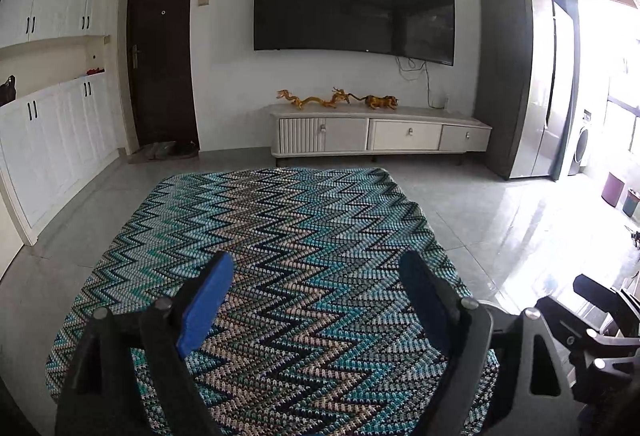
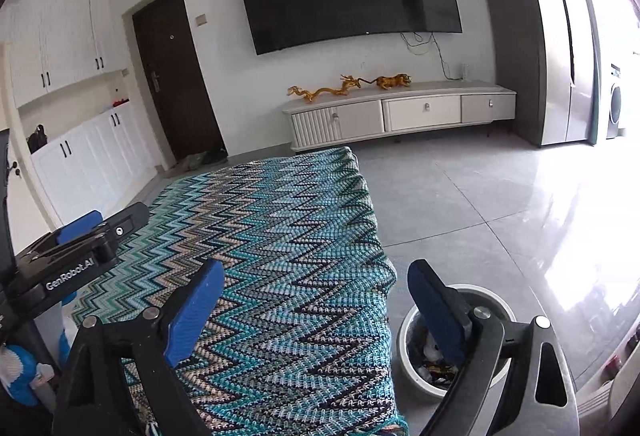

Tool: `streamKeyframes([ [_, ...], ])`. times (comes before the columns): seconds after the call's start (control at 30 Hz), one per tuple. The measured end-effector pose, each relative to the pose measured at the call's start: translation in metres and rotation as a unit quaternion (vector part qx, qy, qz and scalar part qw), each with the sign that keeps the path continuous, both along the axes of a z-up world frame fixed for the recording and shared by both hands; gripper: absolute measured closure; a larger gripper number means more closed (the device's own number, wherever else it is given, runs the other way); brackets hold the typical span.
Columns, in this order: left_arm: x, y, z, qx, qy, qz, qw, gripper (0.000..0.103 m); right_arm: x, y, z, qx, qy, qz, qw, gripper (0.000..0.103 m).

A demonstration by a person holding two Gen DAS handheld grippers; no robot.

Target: Collect trash

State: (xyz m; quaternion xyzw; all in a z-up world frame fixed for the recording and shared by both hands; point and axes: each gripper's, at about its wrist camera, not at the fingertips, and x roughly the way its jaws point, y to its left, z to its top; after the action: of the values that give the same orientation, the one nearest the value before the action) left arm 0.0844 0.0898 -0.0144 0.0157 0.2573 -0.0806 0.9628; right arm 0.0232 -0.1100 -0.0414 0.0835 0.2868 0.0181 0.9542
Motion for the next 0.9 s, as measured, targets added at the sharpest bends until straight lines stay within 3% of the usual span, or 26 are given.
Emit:
streamKeyframes([
  [0.53, 0.005, -0.005, -0.016, 0.013, -0.005, 0.009, 0.9999, 0.006, 0.01, -0.001, -0.018, -0.044, 0.0, -0.035, 0.998, 0.003],
  [0.9, 0.005, -0.016, -0.023, 0.031, 0.0, 0.003, 0.9995, 0.005, 0.017, 0.001, -0.028, -0.078, 0.017, -0.051, 0.996, 0.003],
])
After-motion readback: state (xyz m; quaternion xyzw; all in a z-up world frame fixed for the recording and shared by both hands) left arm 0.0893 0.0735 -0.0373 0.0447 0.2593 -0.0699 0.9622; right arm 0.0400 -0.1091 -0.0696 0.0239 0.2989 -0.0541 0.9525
